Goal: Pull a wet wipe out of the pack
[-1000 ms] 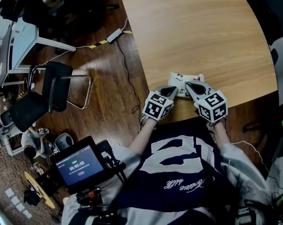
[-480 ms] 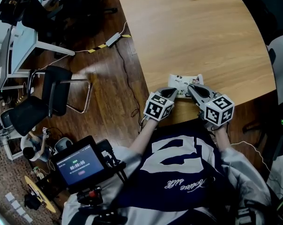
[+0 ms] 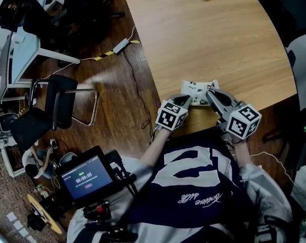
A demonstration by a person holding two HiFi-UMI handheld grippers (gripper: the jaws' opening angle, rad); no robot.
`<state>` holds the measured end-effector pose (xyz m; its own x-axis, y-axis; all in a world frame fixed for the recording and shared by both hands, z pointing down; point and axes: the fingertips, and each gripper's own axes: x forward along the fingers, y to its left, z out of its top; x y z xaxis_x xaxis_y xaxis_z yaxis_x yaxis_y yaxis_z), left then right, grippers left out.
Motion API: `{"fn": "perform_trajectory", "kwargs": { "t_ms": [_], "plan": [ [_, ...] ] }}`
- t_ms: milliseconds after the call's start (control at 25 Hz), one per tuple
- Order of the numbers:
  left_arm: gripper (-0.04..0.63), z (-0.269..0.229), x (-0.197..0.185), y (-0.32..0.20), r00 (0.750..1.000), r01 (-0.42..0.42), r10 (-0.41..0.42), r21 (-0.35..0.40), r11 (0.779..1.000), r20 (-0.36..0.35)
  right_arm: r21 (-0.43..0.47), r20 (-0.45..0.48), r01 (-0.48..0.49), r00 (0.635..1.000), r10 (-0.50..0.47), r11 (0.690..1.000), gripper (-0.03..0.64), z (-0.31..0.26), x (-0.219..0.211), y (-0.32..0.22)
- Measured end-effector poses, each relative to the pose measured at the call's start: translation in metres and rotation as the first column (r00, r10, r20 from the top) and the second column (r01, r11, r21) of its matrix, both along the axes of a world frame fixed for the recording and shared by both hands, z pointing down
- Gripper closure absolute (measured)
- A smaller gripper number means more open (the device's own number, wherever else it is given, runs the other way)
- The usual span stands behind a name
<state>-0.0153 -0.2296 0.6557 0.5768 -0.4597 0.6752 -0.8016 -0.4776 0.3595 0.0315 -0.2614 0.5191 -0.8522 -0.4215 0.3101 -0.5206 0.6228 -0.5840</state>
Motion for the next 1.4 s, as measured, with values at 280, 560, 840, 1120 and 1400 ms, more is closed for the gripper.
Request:
{"fn": "perform_trajectory", "kwargs": {
  "t_ms": [280, 560, 840, 1120, 1400],
  "plan": [
    [0.592, -0.002, 0.0, 0.004, 1.0, -0.012, 0.012, 0.023, 1.0, -0.002, 0.069, 0.139, -0.129, 0.983, 0.119, 0.989, 0.617, -0.063, 0.025, -0.013],
    [0.592, -0.025, -0.001, 0.01, 0.995, -0.016, 0.024, 0.083, 0.996, -0.101, 0.15, 0.062, -0.241, 0.97, 0.234, 0.959, 0.617, -0.08, 0.045, -0.006],
    [0.592, -0.085, -0.003, 0.021, 0.973, -0.055, 0.092, 0.172, 0.984, -0.211, 0.163, 0.036, -0.342, 0.94, 0.341, 0.925, 0.617, -0.083, 0.046, 0.028],
    [0.592, -0.137, -0.02, 0.062, 0.936, -0.083, 0.151, 0.218, 0.972, -0.317, 0.147, 0.019, -0.461, 0.886, 0.463, 0.875, 0.617, -0.078, 0.032, 0.087],
    [0.592, -0.142, -0.023, 0.097, 0.913, -0.121, 0.189, 0.202, 0.972, -0.361, 0.117, -0.019, -0.494, 0.866, 0.499, 0.861, 0.617, -0.065, 0.02, 0.135]
  ]
}}
